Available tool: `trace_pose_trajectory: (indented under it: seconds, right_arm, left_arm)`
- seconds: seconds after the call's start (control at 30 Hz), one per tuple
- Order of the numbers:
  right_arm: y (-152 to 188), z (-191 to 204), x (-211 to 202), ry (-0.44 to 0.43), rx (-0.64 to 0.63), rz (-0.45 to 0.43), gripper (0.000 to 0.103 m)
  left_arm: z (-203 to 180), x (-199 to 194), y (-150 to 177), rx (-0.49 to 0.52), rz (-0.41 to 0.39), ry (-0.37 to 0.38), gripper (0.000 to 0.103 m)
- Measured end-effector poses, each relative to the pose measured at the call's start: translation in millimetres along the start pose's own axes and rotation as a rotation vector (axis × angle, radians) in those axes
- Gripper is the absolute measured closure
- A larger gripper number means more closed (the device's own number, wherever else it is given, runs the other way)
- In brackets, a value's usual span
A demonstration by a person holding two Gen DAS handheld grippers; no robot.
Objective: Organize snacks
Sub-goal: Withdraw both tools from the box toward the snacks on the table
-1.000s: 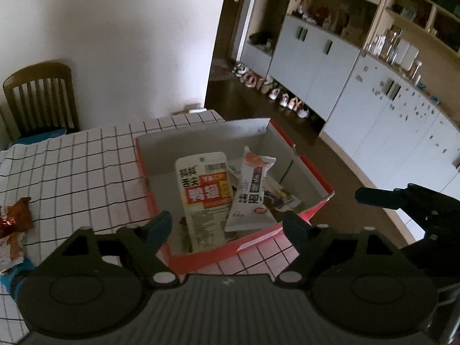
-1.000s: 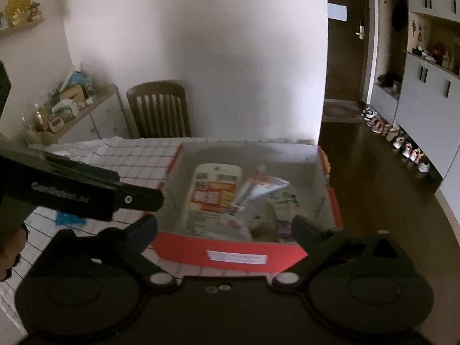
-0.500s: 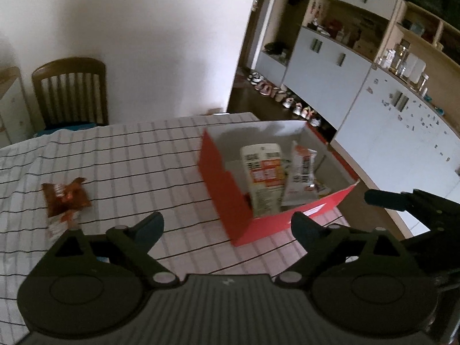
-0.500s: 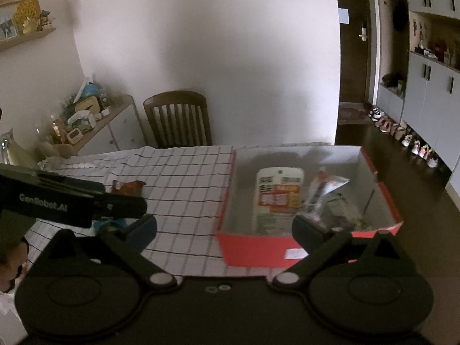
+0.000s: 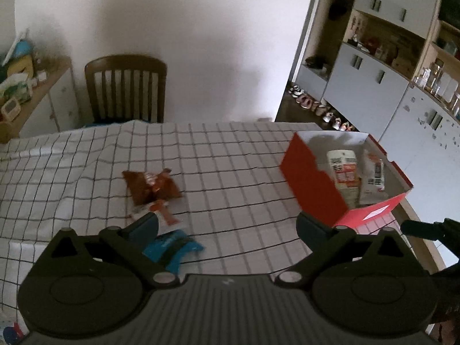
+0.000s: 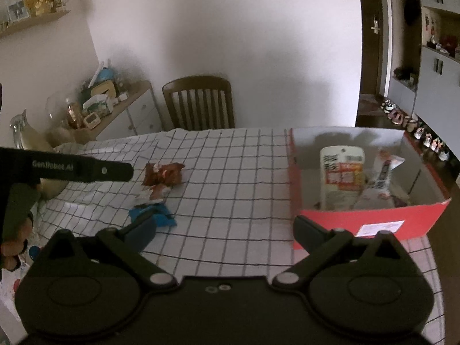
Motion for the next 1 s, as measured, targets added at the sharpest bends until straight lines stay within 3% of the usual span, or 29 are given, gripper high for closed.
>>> trace_pose_trajectory:
  seconds: [0.13,0.2,0.53,0.7,1.0]
  right_arm:
    - [0,21,15,-0.004,-0.018,0.02,0.001]
    - [2,31,25,-0.003,-0.022,0.043,0.001]
    - [20,69,70,-0.018,-0.05,0.144,0.005]
    - [34,86,92,-0.028,-0.071,0.208,0.012]
    - [53,104,122,-0.054,-0.121,0.303,0.026]
  left_arm:
    - [38,5,-5,-0.071,0.024,0.026,0.0]
    - [54,7,-6,-0.09,0.018,0.001,0.0]
    - [87,34,1,0.012,0.031,-0.069,0.0]
    - [89,59,14,0.102,0.09,-0.031,0.0]
    - [102,108,28,0.117,0.21,-0.009,0.0]
Point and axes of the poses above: each gripper's, at about its wrist camera, not at the fingertips, and x roughly the way its jaws point, z to its left, y to its underside, the point moved 1 cm from there along x, roughly the way its jaws point, and after that the axes turned 12 degrees about -x, right-handed, at the moved point
